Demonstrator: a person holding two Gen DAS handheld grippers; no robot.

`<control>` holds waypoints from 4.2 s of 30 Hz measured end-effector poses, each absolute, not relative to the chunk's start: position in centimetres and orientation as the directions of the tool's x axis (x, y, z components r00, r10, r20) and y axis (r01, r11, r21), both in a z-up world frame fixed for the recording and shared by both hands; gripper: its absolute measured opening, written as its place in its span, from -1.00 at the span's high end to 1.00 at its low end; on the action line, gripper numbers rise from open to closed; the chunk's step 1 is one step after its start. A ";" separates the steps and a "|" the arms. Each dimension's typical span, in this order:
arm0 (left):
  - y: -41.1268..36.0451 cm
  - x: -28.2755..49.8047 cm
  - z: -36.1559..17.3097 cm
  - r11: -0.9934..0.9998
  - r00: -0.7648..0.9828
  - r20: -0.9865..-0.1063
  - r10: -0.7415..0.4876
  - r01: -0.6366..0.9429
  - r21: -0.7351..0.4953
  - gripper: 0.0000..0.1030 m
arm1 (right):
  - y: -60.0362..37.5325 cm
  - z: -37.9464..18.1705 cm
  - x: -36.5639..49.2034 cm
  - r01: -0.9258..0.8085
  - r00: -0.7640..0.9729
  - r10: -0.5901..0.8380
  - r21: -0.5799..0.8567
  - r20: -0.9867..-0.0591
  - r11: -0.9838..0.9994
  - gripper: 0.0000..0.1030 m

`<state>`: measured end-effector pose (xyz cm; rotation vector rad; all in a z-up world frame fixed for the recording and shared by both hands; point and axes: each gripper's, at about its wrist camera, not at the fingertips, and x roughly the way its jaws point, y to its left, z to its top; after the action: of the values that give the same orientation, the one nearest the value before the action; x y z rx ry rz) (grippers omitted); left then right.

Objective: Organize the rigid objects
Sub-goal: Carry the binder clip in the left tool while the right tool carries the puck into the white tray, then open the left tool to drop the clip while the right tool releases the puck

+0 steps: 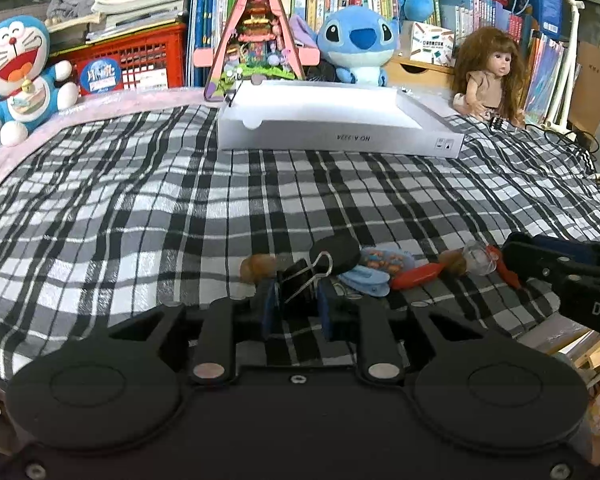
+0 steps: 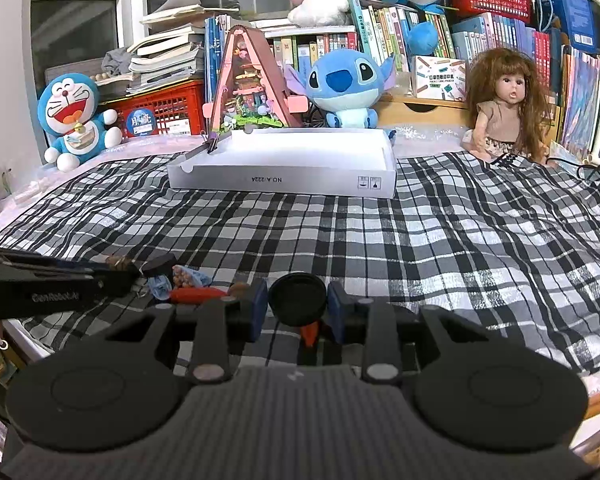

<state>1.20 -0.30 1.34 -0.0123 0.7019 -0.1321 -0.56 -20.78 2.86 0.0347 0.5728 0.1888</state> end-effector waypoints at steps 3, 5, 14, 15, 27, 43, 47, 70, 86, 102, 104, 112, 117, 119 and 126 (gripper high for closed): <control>-0.3 1.5 1.2 0.991 0.760 -0.637 -0.130 0.117 -0.063 0.48 | -20.8 2.8 -0.6 -0.166 0.821 0.186 0.087 -0.539 0.982 0.26; -0.2 1.7 1.1 0.990 0.762 -0.633 -0.138 0.114 -0.078 0.47 | -20.8 2.7 -0.5 -0.165 0.819 0.187 0.089 -0.543 0.982 0.26; -0.8 1.3 3.0 0.988 0.806 -0.572 -0.153 0.147 -0.057 0.64 | -20.8 2.8 -0.2 -0.162 0.816 0.185 0.091 -0.548 0.983 0.27; -0.9 1.5 3.3 0.987 0.805 -0.573 -0.156 0.148 -0.061 0.64 | -20.9 2.9 -0.1 -0.161 0.815 0.188 0.098 -0.549 0.982 0.27; -1.2 6.2 7.7 0.978 0.806 -0.556 -0.203 0.192 -0.080 0.64 | -22.6 5.4 3.5 -0.153 0.811 0.213 0.153 -0.545 0.976 0.27; -1.8 17.7 10.7 0.968 0.709 -0.659 -0.251 0.197 -0.157 0.64 | -24.7 9.3 13.3 -0.153 0.741 0.269 0.235 -0.615 0.960 0.27; -2.0 21.0 11.1 0.967 0.680 -0.688 -0.253 0.183 -0.175 0.64 | -24.8 10.3 17.0 -0.153 0.695 0.291 0.260 -0.658 0.953 0.27; -3.4 29.3 5.5 0.988 0.600 -0.785 -0.153 0.111 -0.108 0.64 | -23.1 4.3 28.3 -0.056 0.546 0.212 0.218 -0.810 0.974 0.27; -3.3 30.4 3.8 0.990 0.589 -0.796 -0.140 0.091 -0.106 0.64 | -22.2 2.7 29.4 -0.070 0.527 0.197 0.188 -0.827 0.980 0.26; -3.1 30.4 3.5 0.989 0.590 -0.794 -0.148 0.088 -0.119 0.60 | -21.6 2.4 29.3 -0.088 0.535 0.180 0.158 -0.825 0.984 0.20; -3.1 30.3 3.5 0.989 0.590 -0.794 -0.149 0.083 -0.123 0.60 | -21.6 2.4 29.3 -0.086 0.536 0.180 0.159 -0.824 0.984 0.06; -3.1 29.5 4.2 0.987 0.605 -0.780 -0.158 0.096 -0.126 0.24 | -21.4 2.7 29.0 -0.095 0.542 0.178 0.151 -0.821 0.984 -0.10; -2.9 28.1 6.0 0.980 0.634 -0.748 -0.197 0.129 -0.149 -0.01 | -21.3 3.9 28.2 -0.114 0.573 0.172 0.130 -0.802 0.985 -0.30; -2.9 27.3 6.8 0.979 0.647 -0.735 -0.202 0.145 -0.141 -0.08 | -21.5 4.6 27.7 -0.120 0.589 0.174 0.128 -0.789 0.985 -0.37; -2.5 23.8 8.6 0.977 0.693 -0.690 -0.207 0.181 -0.111 -0.36 | -22.2 6.4 24.8 -0.152 0.647 0.197 0.129 -0.737 0.980 -0.61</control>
<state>23.85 -2.50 8.59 -0.0349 0.7753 -0.2164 24.81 -22.21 6.41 0.0573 0.8445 0.1988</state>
